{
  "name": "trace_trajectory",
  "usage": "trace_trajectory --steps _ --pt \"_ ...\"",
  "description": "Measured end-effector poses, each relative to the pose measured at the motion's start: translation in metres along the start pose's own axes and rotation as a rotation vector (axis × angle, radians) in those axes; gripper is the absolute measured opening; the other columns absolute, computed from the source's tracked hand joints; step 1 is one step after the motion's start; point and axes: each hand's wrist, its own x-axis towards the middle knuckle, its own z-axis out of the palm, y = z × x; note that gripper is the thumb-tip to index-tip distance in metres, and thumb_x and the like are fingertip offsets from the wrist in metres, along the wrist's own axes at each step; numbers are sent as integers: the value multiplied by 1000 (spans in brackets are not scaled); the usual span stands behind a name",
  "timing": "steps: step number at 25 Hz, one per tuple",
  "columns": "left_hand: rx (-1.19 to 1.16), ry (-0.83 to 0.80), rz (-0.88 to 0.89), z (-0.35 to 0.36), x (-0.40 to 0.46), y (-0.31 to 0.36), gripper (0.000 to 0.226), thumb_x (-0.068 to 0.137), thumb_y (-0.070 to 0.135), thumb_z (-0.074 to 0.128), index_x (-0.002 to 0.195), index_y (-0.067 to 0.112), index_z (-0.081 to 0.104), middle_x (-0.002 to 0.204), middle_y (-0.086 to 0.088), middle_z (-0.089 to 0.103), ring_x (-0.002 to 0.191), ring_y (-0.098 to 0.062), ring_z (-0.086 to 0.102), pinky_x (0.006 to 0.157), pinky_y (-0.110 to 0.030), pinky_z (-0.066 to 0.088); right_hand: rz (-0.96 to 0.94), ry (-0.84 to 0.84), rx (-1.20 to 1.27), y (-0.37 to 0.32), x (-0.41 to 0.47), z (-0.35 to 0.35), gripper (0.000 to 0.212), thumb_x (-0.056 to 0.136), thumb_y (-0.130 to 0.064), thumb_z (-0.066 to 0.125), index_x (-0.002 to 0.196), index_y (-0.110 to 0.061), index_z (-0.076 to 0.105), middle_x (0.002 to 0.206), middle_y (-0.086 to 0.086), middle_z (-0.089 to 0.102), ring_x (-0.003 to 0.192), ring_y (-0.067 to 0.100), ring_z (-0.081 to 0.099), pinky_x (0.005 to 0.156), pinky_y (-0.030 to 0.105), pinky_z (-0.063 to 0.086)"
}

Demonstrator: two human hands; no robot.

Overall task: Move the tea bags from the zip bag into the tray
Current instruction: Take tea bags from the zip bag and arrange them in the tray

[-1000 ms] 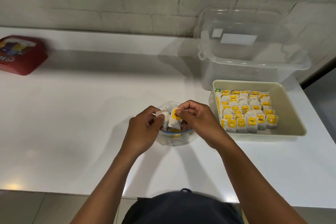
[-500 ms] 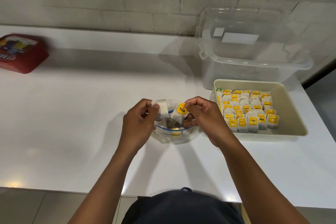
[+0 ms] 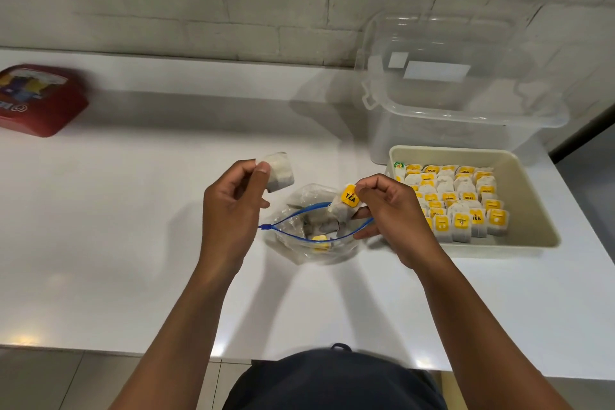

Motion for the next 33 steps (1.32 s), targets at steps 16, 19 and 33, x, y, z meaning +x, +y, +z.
trace_trajectory --steps 16,19,33 --pt "-38 -295 199 79 -21 41 8 96 14 63 96 16 71 87 0 75 83 -20 72 77 -31 57 -304 -297 -7 -39 -25 -46 34 93 -4 64 124 -18 64 67 0 64 58 11 56 55 24 47" --pt "-53 -296 195 117 -31 48 7 94 17 66 96 17 73 89 0 75 87 -25 71 80 -40 58 -337 -255 -16 -39 -23 -74 24 94 -8 64 116 -16 70 73 21 60 66 23 54 53 38 48" --pt "418 -408 601 260 -42 68 9 91 32 68 88 26 74 79 15 69 72 -7 63 68 -27 52 -218 -56 -331 -28 -4 -241 16 92 -19 68 106 -26 73 77 9 70 60 13 59 60 30 48"
